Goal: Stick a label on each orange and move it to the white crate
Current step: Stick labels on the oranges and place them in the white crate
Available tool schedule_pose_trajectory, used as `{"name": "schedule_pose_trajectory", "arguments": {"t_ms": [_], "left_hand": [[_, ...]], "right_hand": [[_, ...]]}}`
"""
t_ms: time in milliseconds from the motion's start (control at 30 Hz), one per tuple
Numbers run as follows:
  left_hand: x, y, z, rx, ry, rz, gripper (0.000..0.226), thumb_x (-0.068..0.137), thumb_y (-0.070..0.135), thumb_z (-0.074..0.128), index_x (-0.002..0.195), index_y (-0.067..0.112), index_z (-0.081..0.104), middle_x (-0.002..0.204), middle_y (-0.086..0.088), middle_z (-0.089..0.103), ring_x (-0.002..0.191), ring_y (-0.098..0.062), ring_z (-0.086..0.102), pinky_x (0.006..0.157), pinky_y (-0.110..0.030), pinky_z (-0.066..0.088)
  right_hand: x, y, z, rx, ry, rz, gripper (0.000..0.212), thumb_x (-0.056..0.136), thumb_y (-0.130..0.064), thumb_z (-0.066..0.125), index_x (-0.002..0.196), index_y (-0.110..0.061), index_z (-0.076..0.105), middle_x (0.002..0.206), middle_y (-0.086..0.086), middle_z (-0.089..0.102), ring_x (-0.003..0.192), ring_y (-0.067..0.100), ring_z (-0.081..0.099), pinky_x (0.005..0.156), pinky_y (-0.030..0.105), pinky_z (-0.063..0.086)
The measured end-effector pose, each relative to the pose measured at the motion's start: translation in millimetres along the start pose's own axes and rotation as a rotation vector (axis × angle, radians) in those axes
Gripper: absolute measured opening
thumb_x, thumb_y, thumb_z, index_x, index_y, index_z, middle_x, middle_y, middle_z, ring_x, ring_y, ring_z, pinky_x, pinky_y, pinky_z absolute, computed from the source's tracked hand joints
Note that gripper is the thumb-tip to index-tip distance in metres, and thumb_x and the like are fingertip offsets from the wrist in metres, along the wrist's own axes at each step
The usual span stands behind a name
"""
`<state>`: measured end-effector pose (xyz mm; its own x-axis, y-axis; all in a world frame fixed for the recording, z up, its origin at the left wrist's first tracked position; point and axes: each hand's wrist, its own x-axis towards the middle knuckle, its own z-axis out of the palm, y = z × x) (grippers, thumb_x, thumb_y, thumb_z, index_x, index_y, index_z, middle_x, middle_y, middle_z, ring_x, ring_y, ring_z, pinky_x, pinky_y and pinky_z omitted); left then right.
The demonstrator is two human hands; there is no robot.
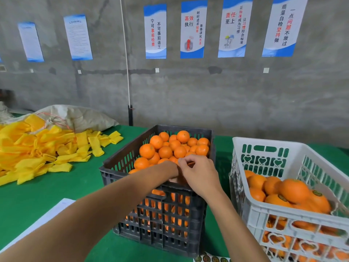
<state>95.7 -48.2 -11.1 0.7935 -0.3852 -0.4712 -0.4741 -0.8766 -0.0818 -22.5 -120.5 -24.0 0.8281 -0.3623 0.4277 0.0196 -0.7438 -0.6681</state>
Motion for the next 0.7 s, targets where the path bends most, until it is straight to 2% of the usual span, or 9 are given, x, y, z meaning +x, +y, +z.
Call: {"name": "schedule_pose_trajectory", "arguments": {"t_ms": [100, 167, 267, 367, 433, 467, 567, 633, 700], "left_hand": [[-3, -3, -3, 0.019, -0.078, 0.131, 0.036, 0.098, 0.026, 0.069, 0.129, 0.01, 0.06, 0.129, -0.012, 0.065, 0.12, -0.029, 0.065, 0.103, -0.043, 0.054], [-8, -10, -4, -0.183, -0.013, 0.215, 0.047, 0.087, 0.021, 0.081, 0.125, 0.01, 0.056, 0.122, -0.015, 0.068, 0.104, -0.031, 0.073, 0.092, -0.047, 0.062], [-30, -24, -8, -0.385, 0.369, 0.356, 0.061, 0.076, 0.031, 0.086, 0.122, 0.022, 0.045, 0.105, -0.007, 0.062, 0.09, -0.031, 0.071, 0.075, -0.049, 0.063], [-61, -24, 5, -0.592, 0.766, 0.527, 0.065, 0.069, 0.047, 0.083, 0.118, 0.036, 0.042, 0.105, 0.004, 0.059, 0.087, -0.01, 0.063, 0.068, -0.034, 0.054], [-82, -12, 23, -0.755, 0.937, 0.656, 0.068, 0.074, 0.048, 0.081, 0.128, 0.039, 0.041, 0.118, 0.009, 0.056, 0.099, -0.006, 0.061, 0.076, -0.023, 0.054], [-92, -4, 34, -0.791, 1.014, 0.709, 0.071, 0.077, 0.046, 0.08, 0.135, 0.038, 0.04, 0.127, 0.009, 0.053, 0.11, -0.006, 0.059, 0.083, -0.021, 0.053], [-110, 19, 70, -0.776, 1.207, 0.836, 0.078, 0.086, 0.03, 0.083, 0.15, 0.022, 0.04, 0.146, 0.001, 0.044, 0.135, -0.01, 0.046, 0.099, -0.017, 0.048], [-116, 33, 97, -0.773, 1.274, 0.865, 0.075, 0.086, 0.021, 0.084, 0.149, 0.016, 0.043, 0.145, -0.004, 0.045, 0.136, -0.009, 0.045, 0.102, -0.016, 0.046], [-116, 46, 127, -0.784, 1.243, 0.875, 0.077, 0.082, 0.017, 0.086, 0.145, 0.02, 0.043, 0.143, -0.006, 0.047, 0.132, -0.009, 0.047, 0.101, -0.011, 0.042]], "right_hand": [[-2, 3, -2, 0.156, 0.118, 0.014, 0.032, 0.097, -0.044, 0.057, 0.072, -0.029, 0.07, 0.07, -0.013, 0.069, 0.071, 0.007, 0.064, 0.068, 0.035, 0.054], [-3, 4, -5, 0.223, 0.164, 0.026, 0.021, 0.099, -0.038, 0.058, 0.09, -0.029, 0.074, 0.088, -0.014, 0.074, 0.088, 0.004, 0.066, 0.082, 0.036, 0.056], [-3, 8, -12, 0.224, 0.16, 0.035, 0.033, 0.103, -0.036, 0.054, 0.133, -0.024, 0.064, 0.134, -0.003, 0.065, 0.123, 0.014, 0.058, 0.105, 0.041, 0.049], [-17, 9, -22, 0.364, 0.117, -0.014, 0.045, 0.106, -0.043, 0.049, 0.15, -0.034, 0.045, 0.145, -0.015, 0.052, 0.124, -0.003, 0.054, 0.101, 0.022, 0.048], [-36, 5, -30, 0.5, 0.126, -0.108, 0.044, 0.104, -0.048, 0.051, 0.147, -0.047, 0.042, 0.136, -0.03, 0.051, 0.115, -0.016, 0.054, 0.088, 0.007, 0.047], [-46, 3, -35, 0.548, 0.152, -0.149, 0.042, 0.103, -0.048, 0.054, 0.144, -0.051, 0.044, 0.135, -0.03, 0.052, 0.117, -0.015, 0.055, 0.088, 0.007, 0.048], [-85, 9, -47, 0.659, 0.194, -0.213, 0.044, 0.101, -0.044, 0.061, 0.144, -0.045, 0.05, 0.144, -0.012, 0.055, 0.129, 0.005, 0.057, 0.096, 0.02, 0.053], [-116, 22, -51, 0.659, 0.206, -0.219, 0.046, 0.1, -0.041, 0.062, 0.144, -0.042, 0.051, 0.146, -0.012, 0.053, 0.132, 0.009, 0.055, 0.098, 0.019, 0.051], [-147, 40, -51, 0.636, 0.2, -0.187, 0.045, 0.098, -0.04, 0.063, 0.142, -0.045, 0.053, 0.146, -0.016, 0.054, 0.133, 0.007, 0.055, 0.099, 0.017, 0.049]]}}
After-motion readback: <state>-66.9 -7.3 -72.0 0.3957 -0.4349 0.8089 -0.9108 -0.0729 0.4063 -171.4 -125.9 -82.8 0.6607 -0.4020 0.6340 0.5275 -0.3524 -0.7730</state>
